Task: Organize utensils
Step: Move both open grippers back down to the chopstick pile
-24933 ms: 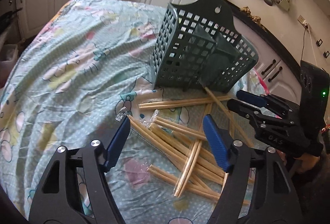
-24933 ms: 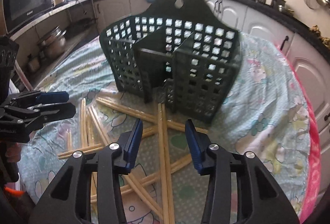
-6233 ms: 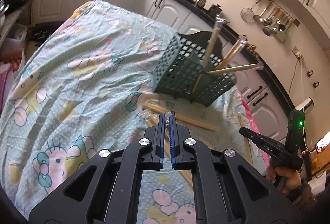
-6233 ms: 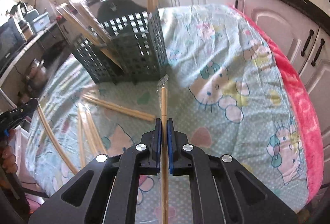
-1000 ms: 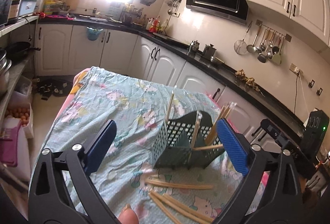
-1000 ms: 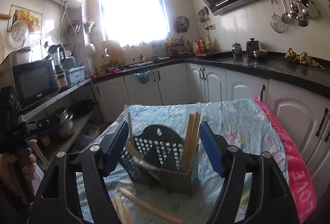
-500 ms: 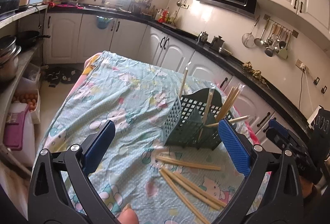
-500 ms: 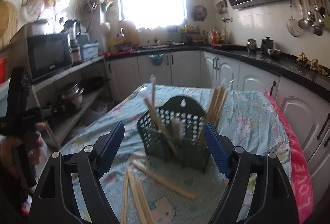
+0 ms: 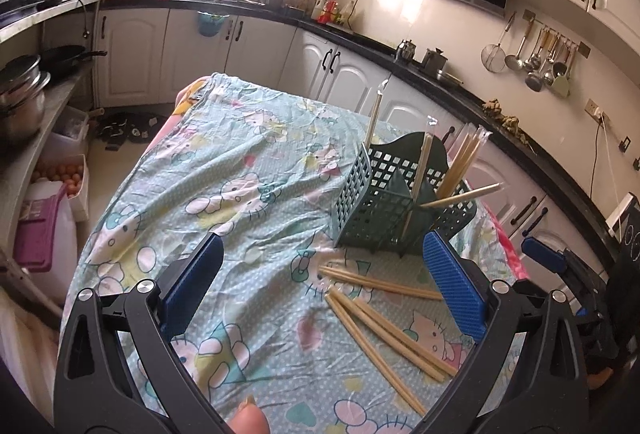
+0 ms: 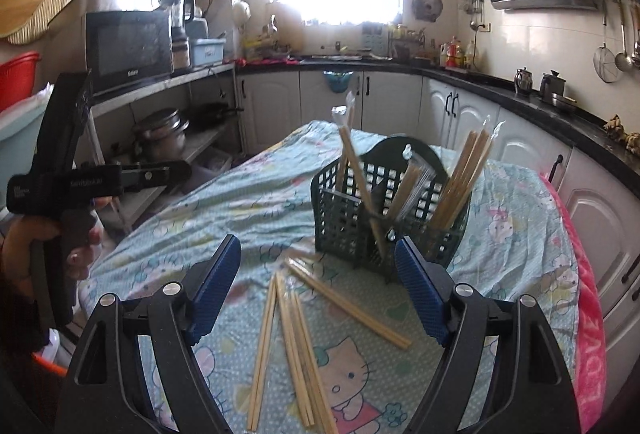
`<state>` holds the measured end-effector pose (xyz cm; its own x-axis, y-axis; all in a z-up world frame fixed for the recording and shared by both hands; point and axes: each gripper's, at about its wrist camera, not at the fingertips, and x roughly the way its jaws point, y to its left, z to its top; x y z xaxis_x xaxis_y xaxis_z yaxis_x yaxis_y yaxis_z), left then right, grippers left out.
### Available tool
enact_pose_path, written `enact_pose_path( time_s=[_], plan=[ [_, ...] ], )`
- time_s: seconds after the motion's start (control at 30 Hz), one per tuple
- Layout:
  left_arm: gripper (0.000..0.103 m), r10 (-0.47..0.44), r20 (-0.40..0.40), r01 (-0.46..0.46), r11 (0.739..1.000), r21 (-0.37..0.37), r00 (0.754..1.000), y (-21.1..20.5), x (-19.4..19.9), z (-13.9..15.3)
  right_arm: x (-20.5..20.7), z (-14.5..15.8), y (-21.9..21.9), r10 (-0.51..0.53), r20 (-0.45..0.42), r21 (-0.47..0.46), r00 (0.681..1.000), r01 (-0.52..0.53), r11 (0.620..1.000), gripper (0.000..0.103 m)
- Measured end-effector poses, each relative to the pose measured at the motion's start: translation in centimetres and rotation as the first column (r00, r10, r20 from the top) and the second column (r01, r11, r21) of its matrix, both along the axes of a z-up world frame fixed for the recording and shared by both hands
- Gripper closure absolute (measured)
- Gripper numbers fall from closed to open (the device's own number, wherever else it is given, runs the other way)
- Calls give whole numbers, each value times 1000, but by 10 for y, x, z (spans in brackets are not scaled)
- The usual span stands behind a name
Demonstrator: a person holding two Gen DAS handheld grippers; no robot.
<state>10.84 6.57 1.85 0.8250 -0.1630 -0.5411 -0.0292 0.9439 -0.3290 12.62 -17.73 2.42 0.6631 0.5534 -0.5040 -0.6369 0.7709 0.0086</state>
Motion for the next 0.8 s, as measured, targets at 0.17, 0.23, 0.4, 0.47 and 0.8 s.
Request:
enact_pose_path(
  time_s=[0.17,0.23,0.4,0.47,0.8],
  plan=[
    [11,-5,-18,5,1000,11,1000,-4,-3,-6,-4,-9,4,10,-23,-29,1000,-11,1000,26],
    [11,-11,-28,11,1000,12,1000,-5,-4,-9,-4,-11,4,14,-30,-39,999,-15,999,26],
    [11,-27,-58,28,999,31,998,-10,-4,-19,-6,-23,7,24,-53,-69,998,-27,997,26],
    [11,-34,-73,37,999,34,997,-11,-3,-24,-7,-28,8,25,-61,-82,998,-30,996,26],
    [11,-41,-158,46,999,29,987,-14,4,-54,0,-55,9,1,-112,-134,994,-16,991,27]
  ],
)
